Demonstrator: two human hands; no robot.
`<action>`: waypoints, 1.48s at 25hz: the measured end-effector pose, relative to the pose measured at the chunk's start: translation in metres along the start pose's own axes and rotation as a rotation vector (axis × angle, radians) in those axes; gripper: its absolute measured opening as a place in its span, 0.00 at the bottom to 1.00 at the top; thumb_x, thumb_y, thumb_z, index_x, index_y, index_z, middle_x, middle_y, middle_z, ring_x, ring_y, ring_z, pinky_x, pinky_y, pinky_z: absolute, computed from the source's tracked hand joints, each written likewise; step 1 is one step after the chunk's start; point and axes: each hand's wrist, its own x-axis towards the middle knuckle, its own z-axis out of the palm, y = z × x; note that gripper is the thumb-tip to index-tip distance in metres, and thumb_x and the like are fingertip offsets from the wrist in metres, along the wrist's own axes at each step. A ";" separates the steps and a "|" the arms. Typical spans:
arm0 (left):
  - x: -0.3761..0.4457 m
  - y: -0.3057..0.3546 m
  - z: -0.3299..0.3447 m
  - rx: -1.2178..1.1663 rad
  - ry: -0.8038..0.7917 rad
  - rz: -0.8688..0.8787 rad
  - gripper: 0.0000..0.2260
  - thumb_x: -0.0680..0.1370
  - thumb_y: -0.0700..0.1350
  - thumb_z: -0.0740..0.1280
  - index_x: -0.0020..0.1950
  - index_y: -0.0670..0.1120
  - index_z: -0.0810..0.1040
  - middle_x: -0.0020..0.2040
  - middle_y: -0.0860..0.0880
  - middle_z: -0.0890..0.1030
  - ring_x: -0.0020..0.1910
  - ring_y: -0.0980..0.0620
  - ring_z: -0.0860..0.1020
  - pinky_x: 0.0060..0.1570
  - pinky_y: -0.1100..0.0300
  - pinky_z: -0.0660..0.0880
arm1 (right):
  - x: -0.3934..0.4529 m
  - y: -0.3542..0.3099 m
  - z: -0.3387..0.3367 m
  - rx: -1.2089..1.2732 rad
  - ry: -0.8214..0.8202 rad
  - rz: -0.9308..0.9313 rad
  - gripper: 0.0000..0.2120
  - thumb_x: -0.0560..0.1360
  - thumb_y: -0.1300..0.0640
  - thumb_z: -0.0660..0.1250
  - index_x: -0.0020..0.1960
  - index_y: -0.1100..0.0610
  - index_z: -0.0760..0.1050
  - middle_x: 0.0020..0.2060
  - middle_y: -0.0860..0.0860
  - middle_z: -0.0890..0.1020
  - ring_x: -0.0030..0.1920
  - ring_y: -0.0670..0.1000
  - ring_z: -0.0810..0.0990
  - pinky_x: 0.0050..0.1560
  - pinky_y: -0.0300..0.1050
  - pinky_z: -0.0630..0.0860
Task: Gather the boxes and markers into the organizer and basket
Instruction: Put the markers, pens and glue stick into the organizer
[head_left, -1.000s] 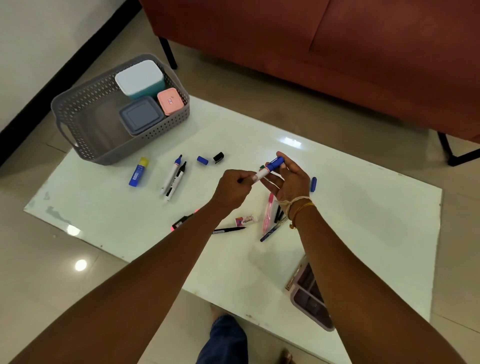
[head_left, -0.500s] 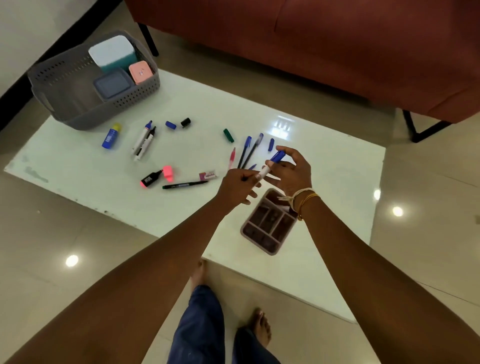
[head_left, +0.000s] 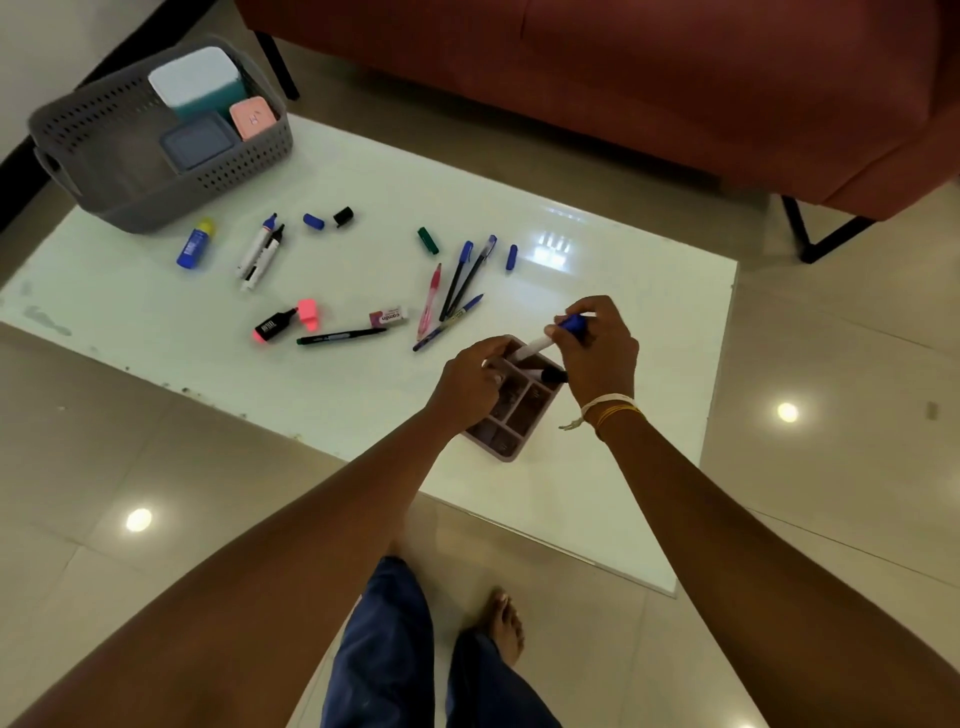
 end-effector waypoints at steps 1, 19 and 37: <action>0.000 -0.003 0.000 0.013 0.013 0.007 0.16 0.80 0.36 0.57 0.67 0.42 0.72 0.63 0.42 0.78 0.62 0.44 0.76 0.56 0.61 0.70 | -0.001 0.003 0.005 -0.045 -0.040 -0.003 0.10 0.72 0.61 0.72 0.48 0.54 0.72 0.45 0.54 0.82 0.45 0.51 0.82 0.48 0.32 0.78; 0.032 -0.089 -0.139 -0.055 0.363 -0.121 0.15 0.75 0.33 0.58 0.56 0.43 0.81 0.54 0.45 0.83 0.53 0.49 0.80 0.52 0.62 0.73 | 0.036 -0.054 0.154 -0.461 -0.362 -0.018 0.08 0.75 0.57 0.63 0.54 0.52 0.76 0.46 0.54 0.84 0.50 0.56 0.81 0.55 0.52 0.78; 0.164 -0.237 -0.299 0.073 0.521 -0.442 0.09 0.77 0.44 0.66 0.55 0.42 0.77 0.55 0.44 0.80 0.55 0.47 0.78 0.49 0.61 0.70 | 0.149 -0.086 0.399 -0.845 -0.569 -0.279 0.21 0.78 0.56 0.62 0.70 0.51 0.66 0.63 0.54 0.73 0.59 0.58 0.76 0.55 0.52 0.76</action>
